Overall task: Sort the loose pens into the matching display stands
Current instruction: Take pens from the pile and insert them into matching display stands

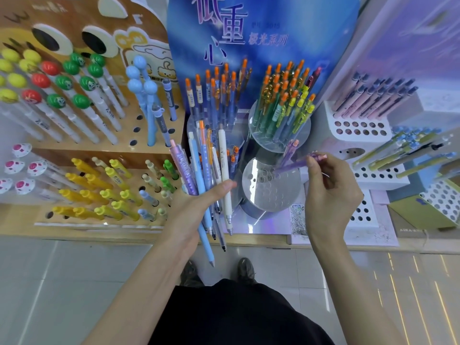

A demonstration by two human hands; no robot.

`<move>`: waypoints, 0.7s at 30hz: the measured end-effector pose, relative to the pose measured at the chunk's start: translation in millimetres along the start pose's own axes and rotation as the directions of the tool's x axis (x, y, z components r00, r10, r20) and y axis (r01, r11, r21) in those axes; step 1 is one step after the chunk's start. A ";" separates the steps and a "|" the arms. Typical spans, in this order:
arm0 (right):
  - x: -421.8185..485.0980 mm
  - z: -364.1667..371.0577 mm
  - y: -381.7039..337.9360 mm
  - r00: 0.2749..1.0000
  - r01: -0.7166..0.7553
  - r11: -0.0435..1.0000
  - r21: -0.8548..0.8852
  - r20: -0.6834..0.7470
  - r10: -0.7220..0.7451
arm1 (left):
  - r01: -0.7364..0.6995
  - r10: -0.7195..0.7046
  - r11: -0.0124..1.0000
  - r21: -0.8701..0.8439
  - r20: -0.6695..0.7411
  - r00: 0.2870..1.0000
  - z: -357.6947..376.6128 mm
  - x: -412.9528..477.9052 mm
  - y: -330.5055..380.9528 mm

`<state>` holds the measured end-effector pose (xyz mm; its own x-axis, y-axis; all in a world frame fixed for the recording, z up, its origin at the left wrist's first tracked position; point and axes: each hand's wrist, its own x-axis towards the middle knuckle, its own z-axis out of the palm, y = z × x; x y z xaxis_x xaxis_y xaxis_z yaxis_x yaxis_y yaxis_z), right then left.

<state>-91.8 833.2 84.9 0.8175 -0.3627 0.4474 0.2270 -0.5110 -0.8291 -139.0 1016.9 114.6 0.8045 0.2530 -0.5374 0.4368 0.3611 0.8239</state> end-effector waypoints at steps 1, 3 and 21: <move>-1.0 -0.1 -0.2 1.000 -0.014 1.000 0.020 0.006 0.014 | -0.003 0.003 1.000 0.000 -0.001 1.000 0.0 0.0 -0.4; -0.5 2.6 -1.6 0.999 -0.030 0.998 0.060 0.031 0.028 | -0.005 0.005 1.000 -0.002 0.001 1.000 1.0 0.1 -0.9; 8.5 21.8 5.0 0.985 0.167 0.981 -0.096 -0.025 -0.170 | -0.008 0.008 1.000 -0.002 0.017 1.000 1.2 -0.6 -2.6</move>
<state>-72.1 844.5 77.3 0.7537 -0.2896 0.5900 0.3083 -0.6370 -0.7065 -140.1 1014.8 113.0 0.8145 0.2408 -0.5278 0.4298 0.3606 0.8278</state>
